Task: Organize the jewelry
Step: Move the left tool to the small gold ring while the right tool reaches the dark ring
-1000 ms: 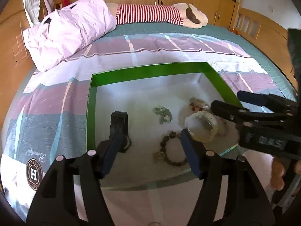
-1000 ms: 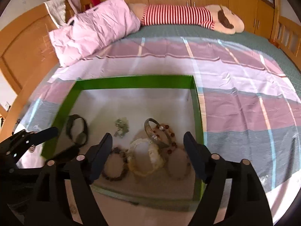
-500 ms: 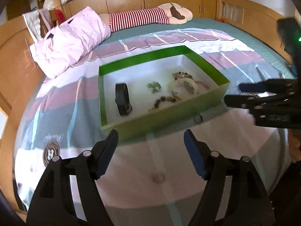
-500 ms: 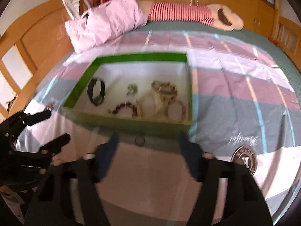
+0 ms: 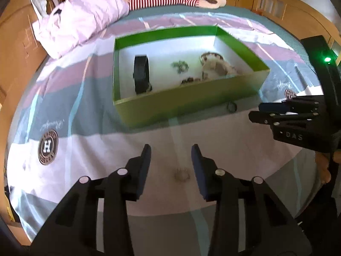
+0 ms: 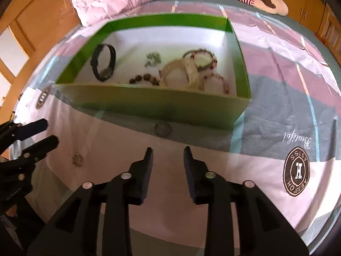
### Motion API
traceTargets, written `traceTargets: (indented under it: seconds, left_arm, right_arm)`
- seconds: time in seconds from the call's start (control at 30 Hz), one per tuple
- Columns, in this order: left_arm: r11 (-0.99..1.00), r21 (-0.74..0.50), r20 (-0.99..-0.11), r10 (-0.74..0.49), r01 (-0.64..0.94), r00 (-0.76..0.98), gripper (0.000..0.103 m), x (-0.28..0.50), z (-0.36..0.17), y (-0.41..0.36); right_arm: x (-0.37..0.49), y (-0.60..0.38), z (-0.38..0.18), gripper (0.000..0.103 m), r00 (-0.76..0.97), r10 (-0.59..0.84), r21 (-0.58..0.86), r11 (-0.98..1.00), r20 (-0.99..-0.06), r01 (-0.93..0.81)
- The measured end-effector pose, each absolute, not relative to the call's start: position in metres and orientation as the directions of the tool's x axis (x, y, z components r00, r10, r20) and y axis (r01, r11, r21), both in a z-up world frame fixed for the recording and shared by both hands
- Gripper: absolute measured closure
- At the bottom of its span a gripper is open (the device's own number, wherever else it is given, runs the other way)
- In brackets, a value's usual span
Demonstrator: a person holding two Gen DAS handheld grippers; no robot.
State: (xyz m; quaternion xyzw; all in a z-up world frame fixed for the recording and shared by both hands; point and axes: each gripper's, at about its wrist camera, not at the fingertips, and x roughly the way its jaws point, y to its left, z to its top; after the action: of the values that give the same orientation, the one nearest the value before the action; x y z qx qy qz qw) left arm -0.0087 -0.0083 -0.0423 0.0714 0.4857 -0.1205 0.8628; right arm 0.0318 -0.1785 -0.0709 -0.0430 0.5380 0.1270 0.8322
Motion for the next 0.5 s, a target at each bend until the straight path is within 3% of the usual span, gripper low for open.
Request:
traceTargets:
  seconds: [0.03, 0.1, 0.13, 0.47, 0.5]
  left_arm:
    - [0.959, 0.001, -0.861, -0.143, 0.283, 0.487, 0.063, -0.009, -0.045, -0.008]
    - [0.955, -0.013, -0.875, -0.154, 0.295, 0.46, 0.062, -0.011, -0.053, -0.007]
    - [0.954, -0.021, -0.883, -0.159, 0.3, 0.443, 0.062, -0.012, -0.057, -0.007]
    - [0.938, -0.08, -0.905, -0.21, 0.337, 0.369, 0.051, -0.015, -0.074, -0.009]
    - [0.935, -0.112, -0.907, -0.235, 0.337, 0.351, 0.051, -0.015, -0.076, -0.008]
  right_arm:
    - [0.033, -0.176, -0.075, 0.07, 0.386, 0.151, 0.047, 0.963, -0.91, -0.265]
    - [0.036, -0.171, -0.083, 0.056, 0.384, 0.126, 0.019, 0.963, -0.915, -0.269]
    - [0.039, -0.169, -0.085, 0.055, 0.394, 0.116, 0.008, 0.964, -0.912, -0.265]
    - [0.06, -0.149, -0.099, 0.052, 0.466, 0.109, -0.016, 0.966, -0.878, -0.257]
    - [0.059, -0.148, -0.099, 0.062, 0.467, 0.115, -0.015, 0.964, -0.877, -0.266]
